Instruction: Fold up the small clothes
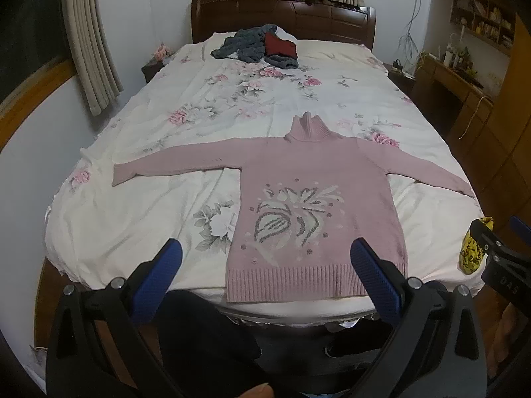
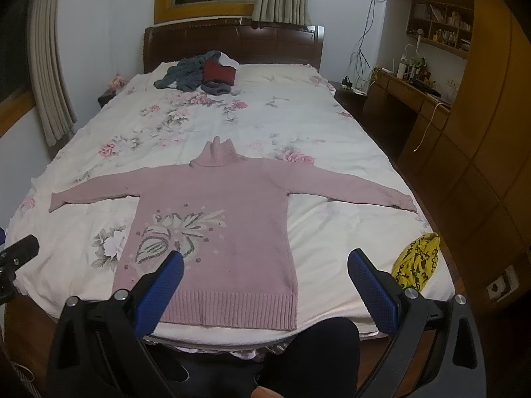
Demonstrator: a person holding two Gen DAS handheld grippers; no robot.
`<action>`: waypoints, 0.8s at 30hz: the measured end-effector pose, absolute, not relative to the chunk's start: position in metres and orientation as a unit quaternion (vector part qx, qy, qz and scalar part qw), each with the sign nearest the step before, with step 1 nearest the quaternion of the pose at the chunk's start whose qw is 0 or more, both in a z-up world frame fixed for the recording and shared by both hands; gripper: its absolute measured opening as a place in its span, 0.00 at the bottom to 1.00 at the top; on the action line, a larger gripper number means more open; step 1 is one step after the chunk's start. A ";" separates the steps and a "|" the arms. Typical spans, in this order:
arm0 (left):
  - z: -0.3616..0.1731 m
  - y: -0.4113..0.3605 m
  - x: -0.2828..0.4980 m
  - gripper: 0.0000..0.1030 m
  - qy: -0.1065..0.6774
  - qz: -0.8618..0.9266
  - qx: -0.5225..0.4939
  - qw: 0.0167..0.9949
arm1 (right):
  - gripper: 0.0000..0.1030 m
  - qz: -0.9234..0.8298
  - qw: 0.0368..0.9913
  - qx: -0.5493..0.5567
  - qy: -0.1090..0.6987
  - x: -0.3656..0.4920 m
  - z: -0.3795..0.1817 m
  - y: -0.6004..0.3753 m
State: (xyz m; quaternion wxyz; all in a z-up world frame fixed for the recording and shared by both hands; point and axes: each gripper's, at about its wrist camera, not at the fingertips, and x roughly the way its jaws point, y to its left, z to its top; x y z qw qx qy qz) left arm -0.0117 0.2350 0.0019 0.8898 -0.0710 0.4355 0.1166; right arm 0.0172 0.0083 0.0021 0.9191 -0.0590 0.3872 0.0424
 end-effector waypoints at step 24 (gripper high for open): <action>-0.016 0.220 0.001 0.97 0.388 0.019 -0.078 0.918 | 0.96 0.097 0.927 -0.007 0.363 0.077 -0.049 -0.086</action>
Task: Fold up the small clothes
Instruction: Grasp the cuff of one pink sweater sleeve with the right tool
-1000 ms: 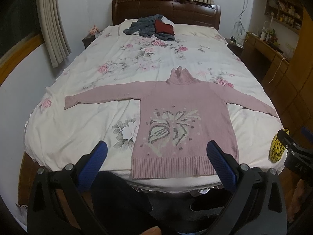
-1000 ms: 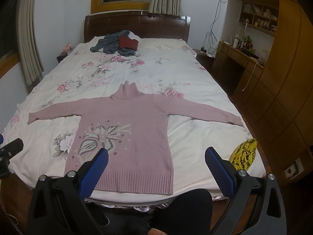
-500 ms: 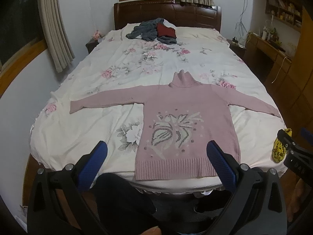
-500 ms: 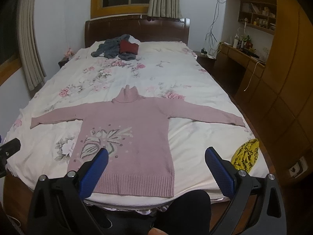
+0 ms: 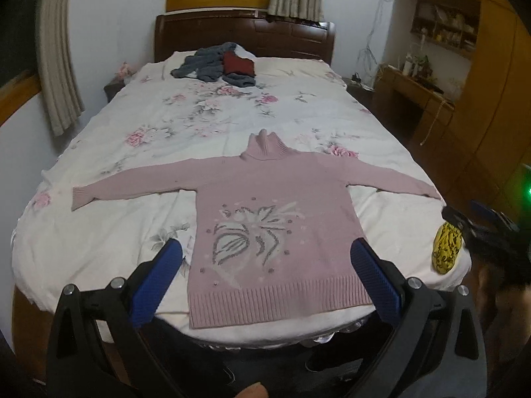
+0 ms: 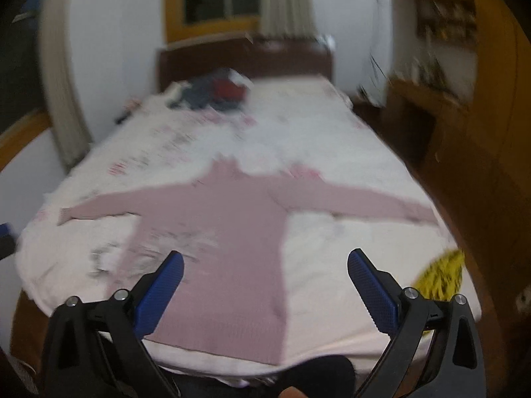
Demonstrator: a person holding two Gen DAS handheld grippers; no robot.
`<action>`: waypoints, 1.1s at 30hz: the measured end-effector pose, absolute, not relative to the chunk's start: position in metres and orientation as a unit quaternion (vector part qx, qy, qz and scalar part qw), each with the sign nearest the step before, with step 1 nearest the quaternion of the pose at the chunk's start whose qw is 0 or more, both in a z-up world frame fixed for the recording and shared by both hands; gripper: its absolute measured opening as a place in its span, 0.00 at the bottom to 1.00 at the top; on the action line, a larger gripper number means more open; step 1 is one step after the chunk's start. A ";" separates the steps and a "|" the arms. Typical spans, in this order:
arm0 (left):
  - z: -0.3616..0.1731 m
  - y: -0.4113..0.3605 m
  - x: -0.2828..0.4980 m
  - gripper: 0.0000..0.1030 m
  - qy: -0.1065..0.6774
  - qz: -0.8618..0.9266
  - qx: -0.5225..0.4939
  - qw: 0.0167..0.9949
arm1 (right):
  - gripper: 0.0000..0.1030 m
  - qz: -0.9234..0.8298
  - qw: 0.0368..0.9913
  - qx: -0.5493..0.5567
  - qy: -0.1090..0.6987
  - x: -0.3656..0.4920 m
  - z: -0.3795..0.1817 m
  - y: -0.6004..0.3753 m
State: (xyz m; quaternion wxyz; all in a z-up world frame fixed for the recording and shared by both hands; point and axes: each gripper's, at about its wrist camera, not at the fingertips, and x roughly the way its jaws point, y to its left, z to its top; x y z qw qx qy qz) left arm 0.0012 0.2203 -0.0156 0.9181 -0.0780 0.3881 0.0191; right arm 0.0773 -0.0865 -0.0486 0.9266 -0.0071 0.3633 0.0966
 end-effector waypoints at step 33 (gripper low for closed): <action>-0.155 0.260 0.164 0.98 0.455 -0.041 -0.224 0.861 | 0.46 -0.143 0.707 0.596 0.352 0.386 -0.339 -0.518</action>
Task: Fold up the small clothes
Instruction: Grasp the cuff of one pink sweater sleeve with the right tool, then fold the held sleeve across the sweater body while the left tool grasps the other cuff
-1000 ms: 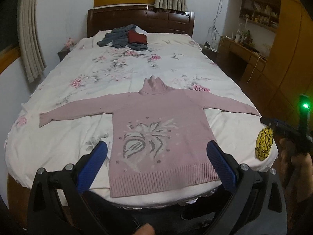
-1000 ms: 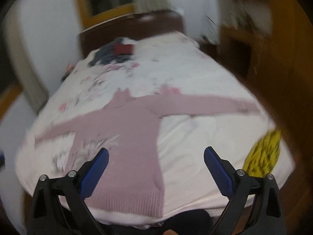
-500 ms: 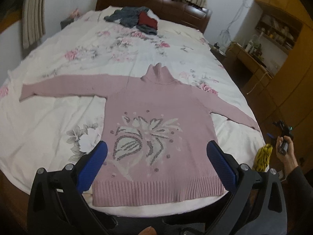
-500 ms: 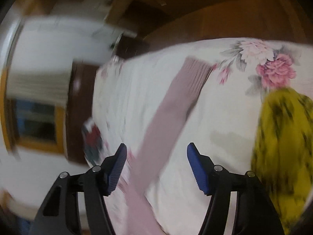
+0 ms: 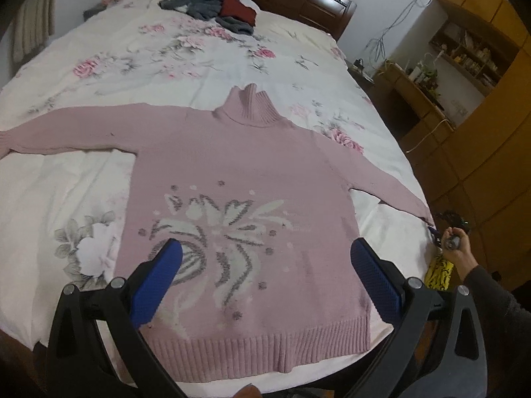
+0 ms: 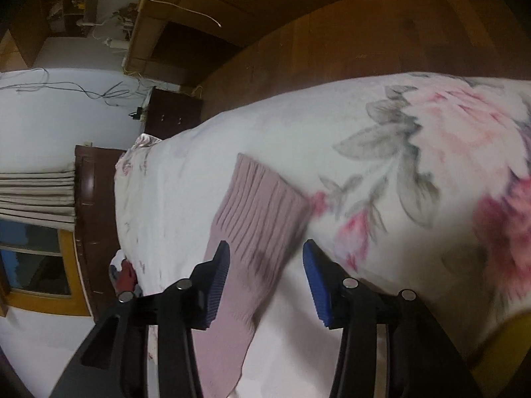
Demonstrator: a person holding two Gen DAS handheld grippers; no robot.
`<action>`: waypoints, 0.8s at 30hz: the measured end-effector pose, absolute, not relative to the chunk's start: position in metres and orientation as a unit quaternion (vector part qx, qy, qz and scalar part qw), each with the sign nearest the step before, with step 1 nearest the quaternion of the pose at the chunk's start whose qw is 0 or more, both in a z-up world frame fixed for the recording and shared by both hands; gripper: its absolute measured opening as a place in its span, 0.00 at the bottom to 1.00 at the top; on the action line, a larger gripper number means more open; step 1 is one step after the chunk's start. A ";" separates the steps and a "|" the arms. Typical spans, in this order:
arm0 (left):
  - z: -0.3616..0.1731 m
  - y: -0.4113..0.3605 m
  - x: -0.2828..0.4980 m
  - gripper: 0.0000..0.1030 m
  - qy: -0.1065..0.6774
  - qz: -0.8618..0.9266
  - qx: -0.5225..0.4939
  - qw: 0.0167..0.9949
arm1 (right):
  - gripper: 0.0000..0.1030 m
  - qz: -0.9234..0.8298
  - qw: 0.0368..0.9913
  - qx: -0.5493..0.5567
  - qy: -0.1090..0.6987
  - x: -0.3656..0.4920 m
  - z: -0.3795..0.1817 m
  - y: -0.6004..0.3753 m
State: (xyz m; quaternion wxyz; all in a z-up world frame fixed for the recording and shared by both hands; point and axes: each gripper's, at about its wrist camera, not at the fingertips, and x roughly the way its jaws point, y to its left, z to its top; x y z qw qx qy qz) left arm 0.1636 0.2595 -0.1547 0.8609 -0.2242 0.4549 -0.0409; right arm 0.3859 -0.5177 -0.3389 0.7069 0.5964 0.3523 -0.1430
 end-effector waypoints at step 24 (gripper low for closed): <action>-0.139 0.354 0.166 0.98 0.399 -0.043 -0.348 0.847 | 0.06 0.055 0.918 0.255 0.299 0.455 -0.062 -0.237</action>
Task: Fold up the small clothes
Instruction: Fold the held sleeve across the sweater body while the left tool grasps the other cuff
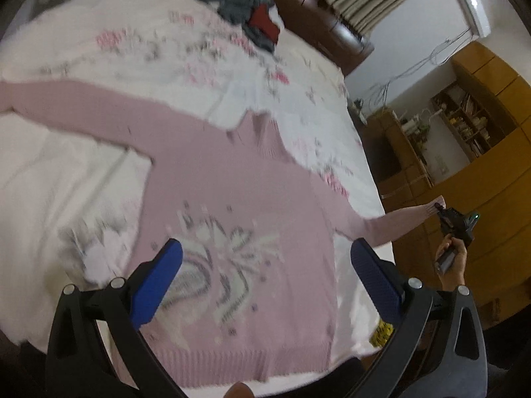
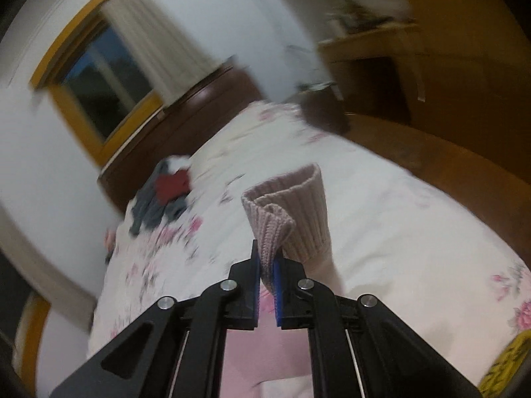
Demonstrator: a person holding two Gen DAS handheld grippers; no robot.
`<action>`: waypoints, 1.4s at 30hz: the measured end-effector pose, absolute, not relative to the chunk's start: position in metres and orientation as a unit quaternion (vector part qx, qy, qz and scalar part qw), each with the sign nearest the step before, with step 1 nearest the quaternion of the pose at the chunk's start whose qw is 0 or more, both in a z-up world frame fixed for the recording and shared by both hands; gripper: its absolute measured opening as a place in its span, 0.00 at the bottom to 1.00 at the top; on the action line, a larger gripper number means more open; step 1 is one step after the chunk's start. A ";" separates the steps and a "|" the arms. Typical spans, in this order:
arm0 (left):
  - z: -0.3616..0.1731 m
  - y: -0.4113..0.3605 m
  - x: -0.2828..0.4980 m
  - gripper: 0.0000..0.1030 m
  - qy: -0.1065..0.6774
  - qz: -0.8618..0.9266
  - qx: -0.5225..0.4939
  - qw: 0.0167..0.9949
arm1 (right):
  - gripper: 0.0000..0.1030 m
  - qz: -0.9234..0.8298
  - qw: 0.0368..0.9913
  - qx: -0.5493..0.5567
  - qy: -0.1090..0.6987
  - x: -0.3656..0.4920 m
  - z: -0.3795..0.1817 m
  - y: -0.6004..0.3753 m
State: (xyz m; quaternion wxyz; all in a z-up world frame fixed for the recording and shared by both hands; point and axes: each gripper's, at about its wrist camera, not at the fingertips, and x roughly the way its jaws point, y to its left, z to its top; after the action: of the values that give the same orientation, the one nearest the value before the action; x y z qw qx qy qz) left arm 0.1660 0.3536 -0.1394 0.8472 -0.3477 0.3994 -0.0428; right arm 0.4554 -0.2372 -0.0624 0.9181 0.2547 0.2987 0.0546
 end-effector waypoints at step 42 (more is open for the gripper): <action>-0.369 0.175 0.488 0.45 0.604 -0.189 -0.441 0.636 | 0.54 0.178 0.880 0.119 0.424 0.263 -0.294 -0.030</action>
State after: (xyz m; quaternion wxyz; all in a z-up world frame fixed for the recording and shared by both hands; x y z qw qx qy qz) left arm 0.4884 0.1753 -0.3694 0.6359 -0.4412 0.6043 -0.1892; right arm 0.2631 -0.0297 -0.2945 0.8801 0.1191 0.4240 0.1775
